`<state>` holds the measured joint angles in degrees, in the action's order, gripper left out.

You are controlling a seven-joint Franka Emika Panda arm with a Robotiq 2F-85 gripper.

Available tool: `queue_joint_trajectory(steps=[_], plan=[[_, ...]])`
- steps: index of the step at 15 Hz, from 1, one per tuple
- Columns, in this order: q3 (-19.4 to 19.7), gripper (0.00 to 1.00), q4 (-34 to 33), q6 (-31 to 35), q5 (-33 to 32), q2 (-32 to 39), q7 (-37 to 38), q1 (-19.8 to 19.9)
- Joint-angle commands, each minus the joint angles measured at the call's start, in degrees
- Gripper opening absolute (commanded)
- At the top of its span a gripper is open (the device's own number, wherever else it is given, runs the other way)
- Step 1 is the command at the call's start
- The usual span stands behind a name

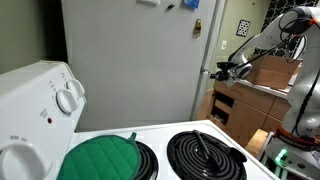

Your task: Open the bottom part of the fridge

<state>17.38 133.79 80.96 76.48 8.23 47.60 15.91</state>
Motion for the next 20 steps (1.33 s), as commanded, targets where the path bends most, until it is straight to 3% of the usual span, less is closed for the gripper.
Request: queue_joint_trajectory(steps=[1,7,10,11,13,14,16,20], plan=[[-0.09,1.00,3.51,2.33,2.08,-2.57,-0.79,-0.46],[-0.58,1.00,6.31,4.81,2.60,-5.30,-1.56,-0.89],[-1.22,0.94,7.22,6.26,3.87,-6.09,-1.68,-1.14],[-1.51,0.87,7.40,6.33,4.60,-6.17,-1.84,-1.25],[-2.08,0.81,7.50,6.89,6.07,-6.21,-1.82,-1.62],[-2.30,0.70,7.58,7.28,6.58,-6.21,-1.92,-1.80],[-2.75,0.60,7.62,8.28,7.10,-6.21,-2.05,-2.15],[-2.59,0.25,8.43,10.32,6.31,-6.68,-3.78,-1.91]])
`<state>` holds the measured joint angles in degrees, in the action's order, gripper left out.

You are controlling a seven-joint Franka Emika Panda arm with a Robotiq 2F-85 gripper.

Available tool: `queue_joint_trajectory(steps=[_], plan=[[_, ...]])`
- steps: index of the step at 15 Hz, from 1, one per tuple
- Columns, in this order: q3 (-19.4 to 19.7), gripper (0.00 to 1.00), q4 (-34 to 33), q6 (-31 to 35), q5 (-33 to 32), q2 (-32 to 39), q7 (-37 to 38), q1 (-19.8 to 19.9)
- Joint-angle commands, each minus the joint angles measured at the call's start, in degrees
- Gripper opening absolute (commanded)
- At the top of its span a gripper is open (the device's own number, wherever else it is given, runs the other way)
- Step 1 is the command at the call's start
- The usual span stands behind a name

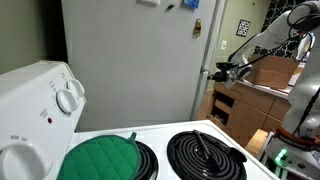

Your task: Open the bottom part of the fridge

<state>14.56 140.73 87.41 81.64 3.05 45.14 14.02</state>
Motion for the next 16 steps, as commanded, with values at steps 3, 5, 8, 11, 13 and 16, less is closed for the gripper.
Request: queue_joint_trajectory(steps=[3,5,8,11,13,16], plan=[[0.63,0.08,2.55,5.31,0.98,-2.52,-2.94,0.60],[0.73,0.03,2.61,6.40,0.76,-2.85,-3.49,0.78],[0.99,0.00,2.50,8.08,0.56,-2.83,-4.54,1.21],[1.88,0.00,2.66,8.87,-0.40,-3.03,-5.40,2.15],[2.26,0.00,2.59,8.79,-0.95,-2.80,-5.92,2.56],[2.71,0.00,2.50,8.83,-1.26,-2.72,-6.28,2.91]])
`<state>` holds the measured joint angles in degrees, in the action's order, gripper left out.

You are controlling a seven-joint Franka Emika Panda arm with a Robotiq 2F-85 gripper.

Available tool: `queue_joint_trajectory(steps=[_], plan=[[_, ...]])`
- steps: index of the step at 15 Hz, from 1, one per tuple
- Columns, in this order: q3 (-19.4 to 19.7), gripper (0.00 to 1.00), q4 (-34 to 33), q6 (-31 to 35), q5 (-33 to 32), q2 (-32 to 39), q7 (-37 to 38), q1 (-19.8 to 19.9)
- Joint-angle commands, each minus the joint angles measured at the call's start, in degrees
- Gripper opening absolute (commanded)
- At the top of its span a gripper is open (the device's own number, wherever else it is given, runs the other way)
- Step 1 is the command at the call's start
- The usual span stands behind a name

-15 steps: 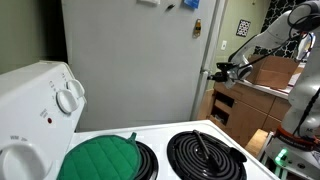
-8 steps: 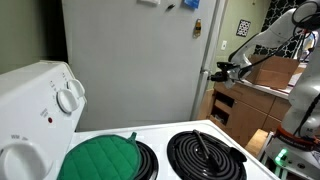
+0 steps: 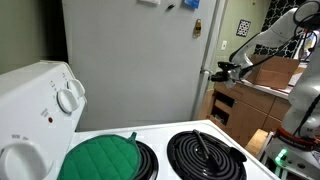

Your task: Open the bottom part of the fridge

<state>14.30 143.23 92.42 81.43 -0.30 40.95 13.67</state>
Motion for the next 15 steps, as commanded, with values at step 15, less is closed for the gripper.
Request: queue_joint_trajectory(steps=[15], plan=[[6.25,0.37,-1.92,7.13,-0.69,1.45,-5.69,6.87]])
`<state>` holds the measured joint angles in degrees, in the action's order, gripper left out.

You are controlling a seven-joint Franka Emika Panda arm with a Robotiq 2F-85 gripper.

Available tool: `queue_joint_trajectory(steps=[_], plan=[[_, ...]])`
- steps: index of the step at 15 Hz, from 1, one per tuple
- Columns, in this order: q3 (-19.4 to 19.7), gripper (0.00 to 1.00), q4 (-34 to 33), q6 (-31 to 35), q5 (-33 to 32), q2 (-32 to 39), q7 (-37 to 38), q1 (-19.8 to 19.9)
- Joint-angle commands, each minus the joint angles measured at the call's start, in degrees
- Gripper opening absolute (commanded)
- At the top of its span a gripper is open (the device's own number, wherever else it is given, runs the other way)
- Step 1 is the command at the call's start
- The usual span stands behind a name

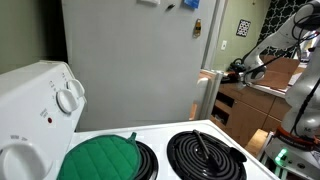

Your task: Open the bottom part of the fridge

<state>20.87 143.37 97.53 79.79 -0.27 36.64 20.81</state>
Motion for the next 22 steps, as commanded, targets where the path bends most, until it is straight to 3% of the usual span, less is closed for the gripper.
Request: queue_joint_trajectory(steps=[1,6,9,17,22], plan=[[-0.43,0.46,-2.33,3.05,1.25,1.38,-1.71,-0.41],[-0.27,0.84,-3.38,5.15,2.13,1.50,-3.19,-0.20],[0.07,1.00,-4.30,6.48,1.44,1.76,-4.17,0.09],[0.68,1.00,-6.25,13.03,3.21,2.32,-5.46,0.62],[0.93,1.00,-6.38,18.33,7.48,1.34,-9.58,1.04]])
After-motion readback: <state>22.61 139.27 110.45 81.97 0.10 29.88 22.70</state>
